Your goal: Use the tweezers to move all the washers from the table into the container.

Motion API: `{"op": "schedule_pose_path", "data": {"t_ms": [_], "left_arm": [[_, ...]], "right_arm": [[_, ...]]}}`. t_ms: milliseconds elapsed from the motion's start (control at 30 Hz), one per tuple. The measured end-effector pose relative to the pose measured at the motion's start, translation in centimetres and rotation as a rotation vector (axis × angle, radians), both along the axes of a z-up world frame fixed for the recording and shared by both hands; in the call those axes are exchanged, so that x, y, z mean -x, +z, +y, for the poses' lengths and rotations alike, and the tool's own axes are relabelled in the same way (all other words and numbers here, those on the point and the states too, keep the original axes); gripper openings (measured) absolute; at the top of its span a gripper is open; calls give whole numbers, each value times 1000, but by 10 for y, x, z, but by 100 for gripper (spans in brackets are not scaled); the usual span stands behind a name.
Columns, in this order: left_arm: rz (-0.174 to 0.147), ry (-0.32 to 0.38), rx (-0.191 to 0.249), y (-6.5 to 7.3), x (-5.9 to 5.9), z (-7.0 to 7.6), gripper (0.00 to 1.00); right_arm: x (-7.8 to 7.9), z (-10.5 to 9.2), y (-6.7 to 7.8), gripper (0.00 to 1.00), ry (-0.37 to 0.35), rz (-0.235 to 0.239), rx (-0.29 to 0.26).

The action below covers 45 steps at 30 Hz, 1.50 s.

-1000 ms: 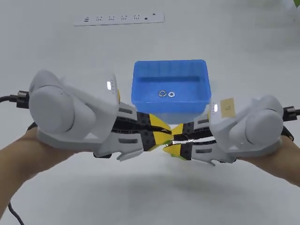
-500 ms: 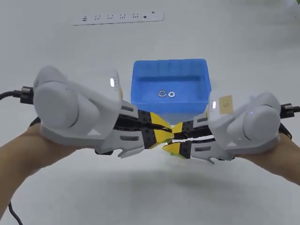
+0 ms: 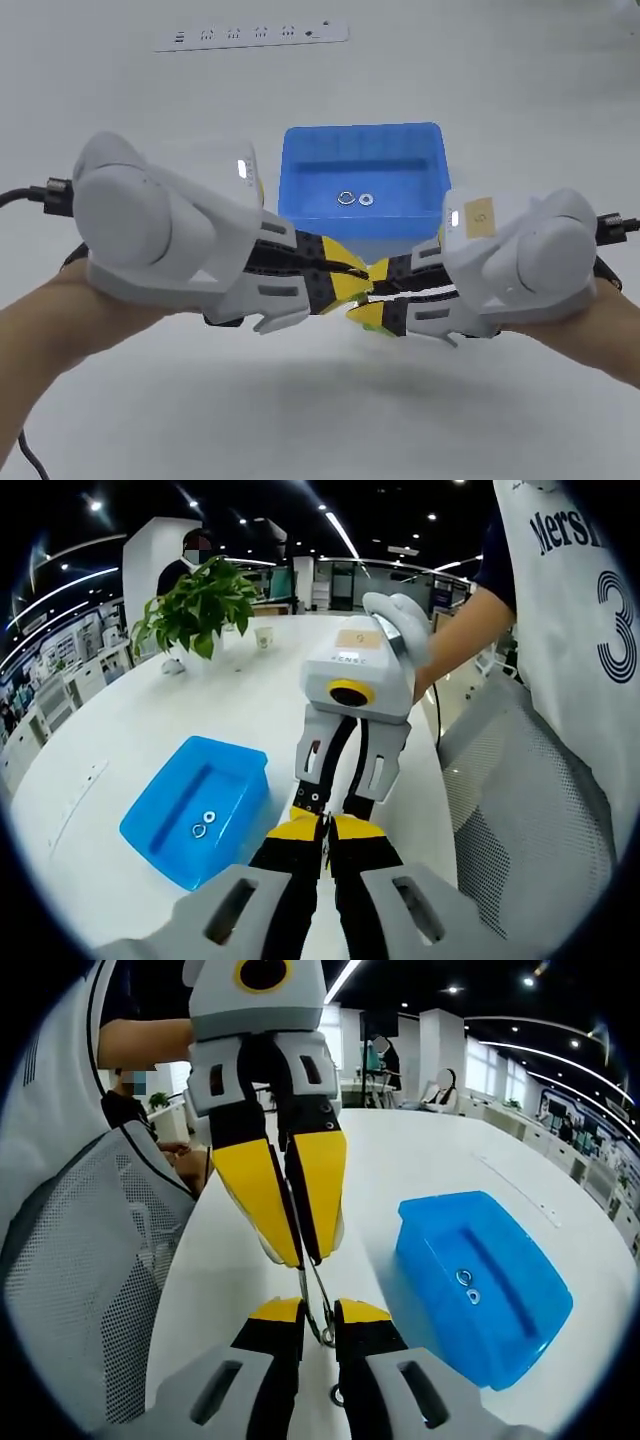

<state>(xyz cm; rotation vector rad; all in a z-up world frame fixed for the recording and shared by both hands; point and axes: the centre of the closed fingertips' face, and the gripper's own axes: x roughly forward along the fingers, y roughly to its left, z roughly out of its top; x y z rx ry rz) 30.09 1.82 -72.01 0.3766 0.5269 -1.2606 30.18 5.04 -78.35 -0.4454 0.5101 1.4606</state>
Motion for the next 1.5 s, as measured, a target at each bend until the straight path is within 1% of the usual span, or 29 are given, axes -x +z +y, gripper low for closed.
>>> {"op": "schedule_pose_path", "data": {"t_ms": [133, 167, 267, 433, 500, 600, 700, 767, 867, 933, 1033, 1100, 1200, 1300, 1500], "left_arm": [[6, 4, 3, 0, 1, 0, 6], [5, 8, 10, 0, 0, -1, 6], [1, 10, 7, 0, -1, -1, 6], [7, 10, 7, 0, 0, -1, 6], [11, 10, 8, 0, 0, -1, 6], [15, 12, 10, 0, 0, -1, 6], [23, 11, 13, -1, 0, 0, 6], [27, 9, 12, -1, 1, 0, 6], [29, 12, 13, -1, 1, 0, 6], [32, 10, 12, -1, 3, 0, 6], [27, 20, 12, 1, 6, 0, 6], [25, 22, 15, 2, 7, 0, 6], [20, 21, 18, 6, 9, 1, 6], [15, 25, 26, 12, 9, 2, 6], [-20, 24, 30, 26, 10, 3, 6]], "right_arm": [[1, 0, -1, 13, 0, 6, -1], [1, 0, -1, 13, -1, 6, 0], [1, 0, -2, 13, -4, 10, 1], [1, 0, -4, 13, 6, 4, 10], [2, 0, -5, 12, 17, -7, 20], [3, 0, -5, 11, 38, -34, 30], [3, 0, -5, 11, 56, -53, 29], [3, 0, -5, 11, 56, -51, 31], [5, 0, -5, 11, 52, -35, 31], [7, 0, -5, 11, 56, -37, 34], [8, -1, -4, 11, 52, -40, 35], [9, 0, -2, 11, 50, -33, 32], [13, 1, 3, 11, 51, -36, 26], [12, 1, 8, 11, 46, -36, 16], [12, 2, 22, 11, 48, -58, 6]]}}
